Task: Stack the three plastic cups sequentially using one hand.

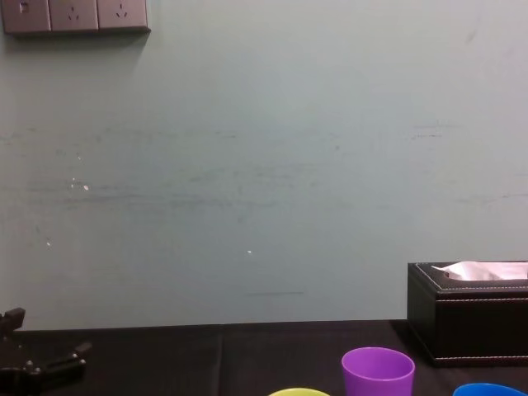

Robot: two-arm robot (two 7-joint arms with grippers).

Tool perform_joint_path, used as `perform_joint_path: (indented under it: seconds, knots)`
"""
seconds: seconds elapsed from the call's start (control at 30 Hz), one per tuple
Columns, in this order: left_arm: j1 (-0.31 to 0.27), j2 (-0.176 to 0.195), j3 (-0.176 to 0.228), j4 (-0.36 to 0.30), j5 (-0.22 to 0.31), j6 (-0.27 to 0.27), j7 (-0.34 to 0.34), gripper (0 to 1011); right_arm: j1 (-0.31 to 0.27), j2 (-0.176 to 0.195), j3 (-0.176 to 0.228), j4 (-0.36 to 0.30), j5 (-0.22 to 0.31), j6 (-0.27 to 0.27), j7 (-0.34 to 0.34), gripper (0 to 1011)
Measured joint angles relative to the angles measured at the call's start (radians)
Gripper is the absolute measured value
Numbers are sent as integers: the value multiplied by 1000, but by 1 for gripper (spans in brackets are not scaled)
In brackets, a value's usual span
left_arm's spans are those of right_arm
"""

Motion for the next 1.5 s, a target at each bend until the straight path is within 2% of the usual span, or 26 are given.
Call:
perform_joint_path:
  seconds: [0.63,1.5]
  knots:
    - [0,0,0,0,0,0,0,1000,16,-38,12,23,-36,1,42,1004]
    - [0,0,0,0,0,0,0,1000,27,-71,13,45,-59,20,55,1004]
